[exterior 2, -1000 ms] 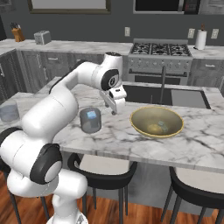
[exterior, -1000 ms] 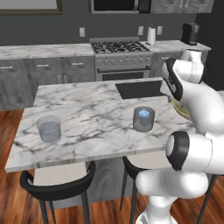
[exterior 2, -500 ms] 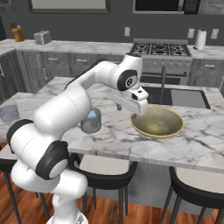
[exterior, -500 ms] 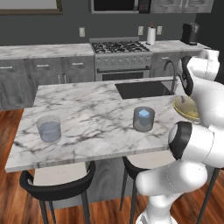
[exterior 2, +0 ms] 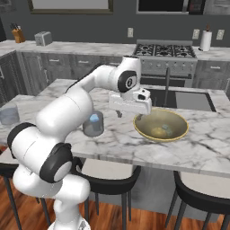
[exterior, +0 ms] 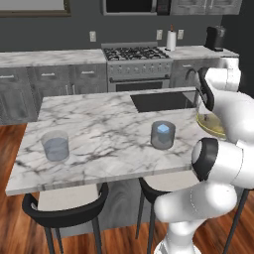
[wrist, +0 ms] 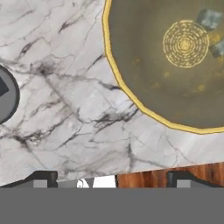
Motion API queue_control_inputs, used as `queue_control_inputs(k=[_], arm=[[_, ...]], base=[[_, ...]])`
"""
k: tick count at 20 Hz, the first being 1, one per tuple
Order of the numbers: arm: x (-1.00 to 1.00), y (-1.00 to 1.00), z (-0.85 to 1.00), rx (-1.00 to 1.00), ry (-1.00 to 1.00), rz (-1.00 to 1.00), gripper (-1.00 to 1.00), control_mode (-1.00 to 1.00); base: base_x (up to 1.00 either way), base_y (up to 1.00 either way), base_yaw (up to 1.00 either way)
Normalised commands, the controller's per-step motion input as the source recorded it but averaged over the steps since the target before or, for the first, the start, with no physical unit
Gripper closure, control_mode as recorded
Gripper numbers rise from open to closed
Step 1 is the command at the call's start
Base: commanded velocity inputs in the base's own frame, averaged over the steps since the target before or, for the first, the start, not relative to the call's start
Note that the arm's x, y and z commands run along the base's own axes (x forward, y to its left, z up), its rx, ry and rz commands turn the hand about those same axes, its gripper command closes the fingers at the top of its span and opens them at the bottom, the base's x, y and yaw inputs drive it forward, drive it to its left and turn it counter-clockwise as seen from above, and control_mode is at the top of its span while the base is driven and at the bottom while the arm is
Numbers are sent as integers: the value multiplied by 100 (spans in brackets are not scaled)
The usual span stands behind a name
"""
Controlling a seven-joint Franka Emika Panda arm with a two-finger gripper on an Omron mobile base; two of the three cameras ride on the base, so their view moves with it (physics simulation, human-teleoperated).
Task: There are four ice cubes in the ice bowl. Place two ice cubes in each glass of water.
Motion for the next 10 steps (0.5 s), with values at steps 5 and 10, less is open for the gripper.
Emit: queue_control_inputs(k=[5, 10], arm=[[0, -12, -33, -5, 0, 47, -100, -100], [1, -1, -9, -7, -1, 41, -100, -100]], base=[[0, 0, 0], [0, 0, 0]])
